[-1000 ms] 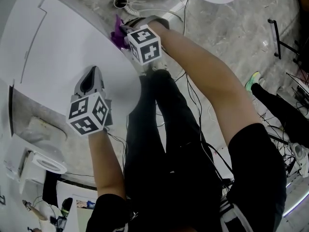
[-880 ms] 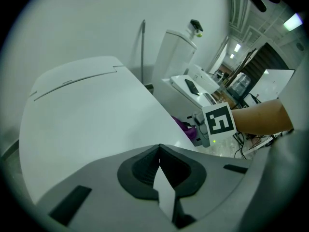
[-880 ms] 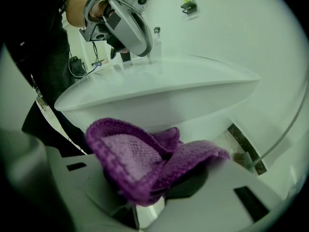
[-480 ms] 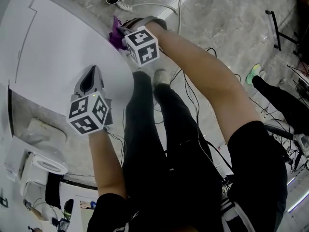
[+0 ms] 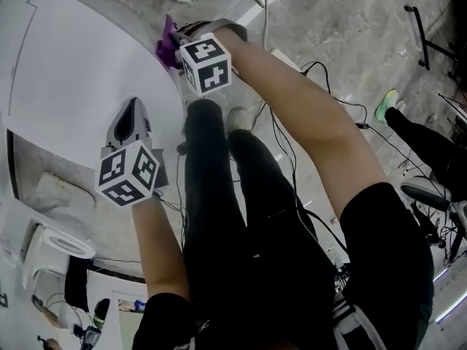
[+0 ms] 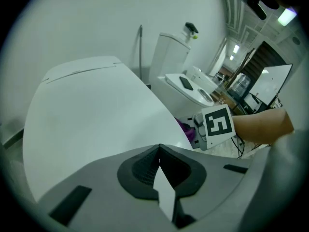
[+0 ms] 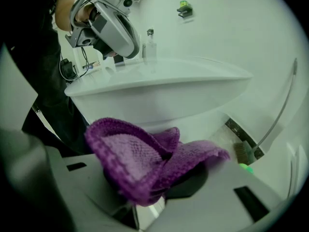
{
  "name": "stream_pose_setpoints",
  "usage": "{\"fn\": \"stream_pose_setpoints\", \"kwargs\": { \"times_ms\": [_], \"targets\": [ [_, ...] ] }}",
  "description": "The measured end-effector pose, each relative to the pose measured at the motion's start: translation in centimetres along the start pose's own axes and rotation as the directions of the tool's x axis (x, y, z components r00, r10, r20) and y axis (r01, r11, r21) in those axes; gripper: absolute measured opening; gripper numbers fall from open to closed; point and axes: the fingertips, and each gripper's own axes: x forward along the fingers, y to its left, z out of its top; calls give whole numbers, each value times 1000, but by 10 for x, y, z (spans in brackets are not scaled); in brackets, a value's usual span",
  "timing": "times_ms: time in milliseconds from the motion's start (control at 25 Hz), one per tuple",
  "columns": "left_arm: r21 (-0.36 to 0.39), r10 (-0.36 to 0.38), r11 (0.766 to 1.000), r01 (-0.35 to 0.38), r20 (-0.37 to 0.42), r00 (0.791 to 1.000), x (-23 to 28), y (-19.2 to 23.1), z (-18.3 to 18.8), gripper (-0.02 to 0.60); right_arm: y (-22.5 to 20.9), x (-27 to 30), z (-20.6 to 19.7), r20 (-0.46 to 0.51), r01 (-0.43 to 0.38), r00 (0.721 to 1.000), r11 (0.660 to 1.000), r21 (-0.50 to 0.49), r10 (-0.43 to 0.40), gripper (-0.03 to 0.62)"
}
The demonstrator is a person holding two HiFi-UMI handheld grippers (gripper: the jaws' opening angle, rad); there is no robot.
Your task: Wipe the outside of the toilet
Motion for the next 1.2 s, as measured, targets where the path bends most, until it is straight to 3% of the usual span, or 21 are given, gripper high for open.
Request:
{"fn": "stream_pose_setpoints", "kwargs": {
  "times_ms": [160,480,760,960,1200],
  "targets": [
    [-33,2,999,-2,14,1000,-17,-18,-25,9,32,-2,-2,-21,0,1000,1000,-16,-1,115],
    [-79,37,996,-34,43,998,-45,-41,-76,9,74,1,-5,-56,99,994,994,54,-96,115],
    [-149,69,987,-65,21,997,-71,-29,-127,9,96,6,0,-79,105,993,967,233,-89,115],
    [-193,99,976,-98,-5,995,-98,-21,-168,9,118,9,10,-83,125,991,928,350,-103,115],
    [-236,127,963,-127,-14,992,-125,-6,-209,9,174,31,36,-105,94,993,925,367,-59,115]
  ]
}}
